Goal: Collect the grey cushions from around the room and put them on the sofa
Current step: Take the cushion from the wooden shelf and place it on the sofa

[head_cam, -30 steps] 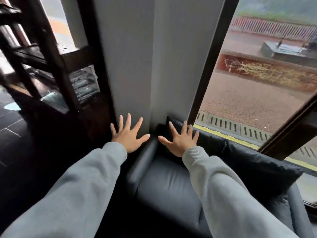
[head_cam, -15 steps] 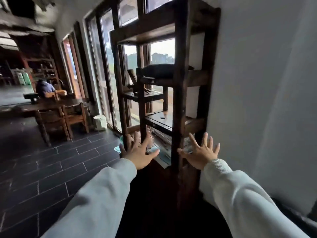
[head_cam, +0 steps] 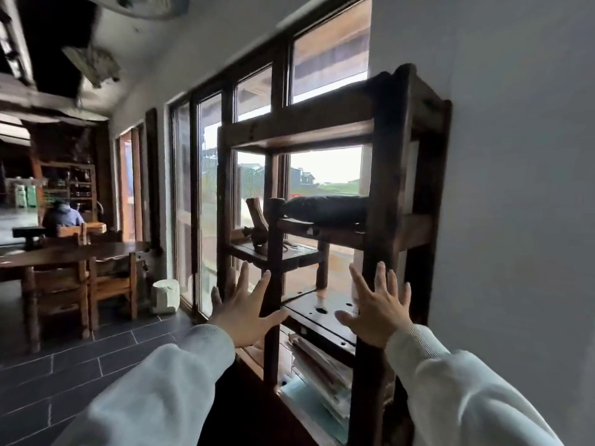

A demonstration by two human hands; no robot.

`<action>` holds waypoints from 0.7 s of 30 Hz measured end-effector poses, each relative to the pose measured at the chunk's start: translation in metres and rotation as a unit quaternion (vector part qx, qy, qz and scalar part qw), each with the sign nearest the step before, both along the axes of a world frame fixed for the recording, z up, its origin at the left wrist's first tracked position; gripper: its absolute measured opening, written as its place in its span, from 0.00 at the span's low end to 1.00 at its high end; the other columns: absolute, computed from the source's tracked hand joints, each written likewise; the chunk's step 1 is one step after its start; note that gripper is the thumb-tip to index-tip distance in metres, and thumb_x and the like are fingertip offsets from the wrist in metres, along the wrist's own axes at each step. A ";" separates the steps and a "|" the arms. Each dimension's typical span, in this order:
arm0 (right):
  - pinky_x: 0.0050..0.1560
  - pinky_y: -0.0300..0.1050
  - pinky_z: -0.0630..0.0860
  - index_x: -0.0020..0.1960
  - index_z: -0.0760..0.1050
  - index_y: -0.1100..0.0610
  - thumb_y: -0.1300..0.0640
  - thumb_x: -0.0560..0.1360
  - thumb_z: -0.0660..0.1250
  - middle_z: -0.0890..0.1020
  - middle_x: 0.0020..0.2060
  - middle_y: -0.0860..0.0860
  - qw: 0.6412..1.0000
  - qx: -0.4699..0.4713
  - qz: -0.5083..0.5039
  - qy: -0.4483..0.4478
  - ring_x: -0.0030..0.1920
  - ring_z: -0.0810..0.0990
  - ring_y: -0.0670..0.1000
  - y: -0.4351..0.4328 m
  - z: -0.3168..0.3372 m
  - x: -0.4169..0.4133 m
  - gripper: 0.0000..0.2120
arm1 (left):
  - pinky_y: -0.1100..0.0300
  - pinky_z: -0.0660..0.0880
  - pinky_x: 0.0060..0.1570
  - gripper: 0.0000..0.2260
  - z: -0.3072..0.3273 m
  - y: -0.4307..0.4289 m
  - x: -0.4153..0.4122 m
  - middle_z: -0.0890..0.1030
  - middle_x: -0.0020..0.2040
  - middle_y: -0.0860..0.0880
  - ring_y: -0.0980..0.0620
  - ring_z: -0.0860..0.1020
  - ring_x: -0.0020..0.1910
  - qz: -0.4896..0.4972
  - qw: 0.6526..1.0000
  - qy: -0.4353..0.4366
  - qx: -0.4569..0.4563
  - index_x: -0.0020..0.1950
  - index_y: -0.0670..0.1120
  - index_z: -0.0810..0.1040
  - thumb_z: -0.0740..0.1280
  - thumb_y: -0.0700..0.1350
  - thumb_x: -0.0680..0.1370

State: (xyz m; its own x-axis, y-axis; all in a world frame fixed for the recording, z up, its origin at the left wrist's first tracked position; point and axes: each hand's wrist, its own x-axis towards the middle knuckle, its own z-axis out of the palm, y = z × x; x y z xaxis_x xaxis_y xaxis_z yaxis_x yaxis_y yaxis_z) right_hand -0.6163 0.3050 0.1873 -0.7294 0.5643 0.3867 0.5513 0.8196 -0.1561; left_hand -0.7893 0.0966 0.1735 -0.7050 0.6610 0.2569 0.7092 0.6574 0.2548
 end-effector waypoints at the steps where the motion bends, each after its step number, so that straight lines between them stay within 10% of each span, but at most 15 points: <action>1: 0.78 0.68 0.37 0.83 0.36 0.39 0.31 0.75 0.64 0.37 0.82 0.62 1.000 0.011 0.004 0.009 0.82 0.38 0.64 0.013 0.007 -0.014 0.49 | 0.34 0.40 0.77 0.43 0.004 0.013 -0.015 0.25 0.79 0.51 0.44 0.30 0.80 -0.008 1.000 0.007 0.009 0.81 0.63 0.37 0.55 0.76 0.74; 21: 0.80 0.65 0.53 0.84 0.36 0.45 0.35 0.73 0.72 0.35 0.82 0.58 0.984 0.129 0.076 0.102 0.82 0.43 0.66 0.159 0.114 -0.276 0.56 | 0.30 0.51 0.74 0.61 0.131 0.229 -0.264 0.33 0.83 0.47 0.37 0.35 0.81 -0.120 0.981 0.094 0.122 0.81 0.63 0.37 0.81 0.62 0.65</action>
